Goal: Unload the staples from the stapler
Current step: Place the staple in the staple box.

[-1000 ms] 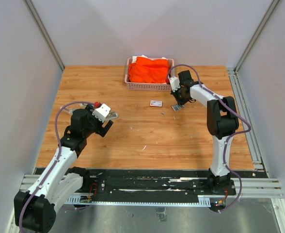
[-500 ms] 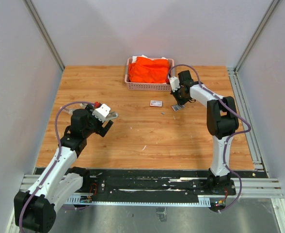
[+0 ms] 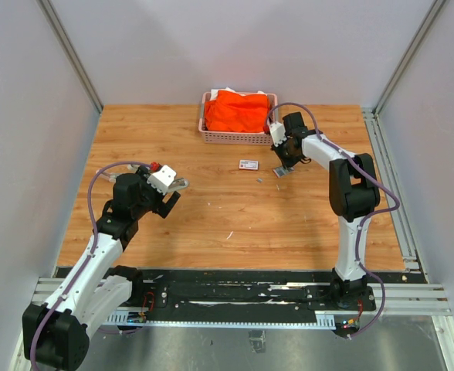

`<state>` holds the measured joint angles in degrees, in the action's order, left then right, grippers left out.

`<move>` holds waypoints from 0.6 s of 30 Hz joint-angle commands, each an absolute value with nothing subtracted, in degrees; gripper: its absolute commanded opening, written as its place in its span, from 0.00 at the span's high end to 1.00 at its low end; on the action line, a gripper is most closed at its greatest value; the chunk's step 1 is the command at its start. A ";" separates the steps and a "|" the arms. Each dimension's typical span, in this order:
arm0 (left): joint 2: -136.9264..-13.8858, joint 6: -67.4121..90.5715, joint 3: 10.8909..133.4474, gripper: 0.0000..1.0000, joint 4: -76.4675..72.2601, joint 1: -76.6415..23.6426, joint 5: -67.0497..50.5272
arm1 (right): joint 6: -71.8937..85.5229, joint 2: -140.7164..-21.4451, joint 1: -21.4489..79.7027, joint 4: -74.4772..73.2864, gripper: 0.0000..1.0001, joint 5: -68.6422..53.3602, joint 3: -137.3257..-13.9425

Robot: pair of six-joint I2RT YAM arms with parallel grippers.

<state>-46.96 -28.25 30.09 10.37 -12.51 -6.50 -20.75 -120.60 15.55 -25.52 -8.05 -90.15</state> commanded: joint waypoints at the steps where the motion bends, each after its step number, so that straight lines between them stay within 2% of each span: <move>1: -47.07 -28.78 29.39 0.02 8.69 -12.57 -6.50 | -20.25 -120.16 16.47 -26.41 0.93 -6.81 -91.51; 18: -47.02 -28.74 29.36 0.02 8.70 -12.57 -6.50 | -20.45 -117.29 16.49 -26.39 0.92 -7.27 -91.61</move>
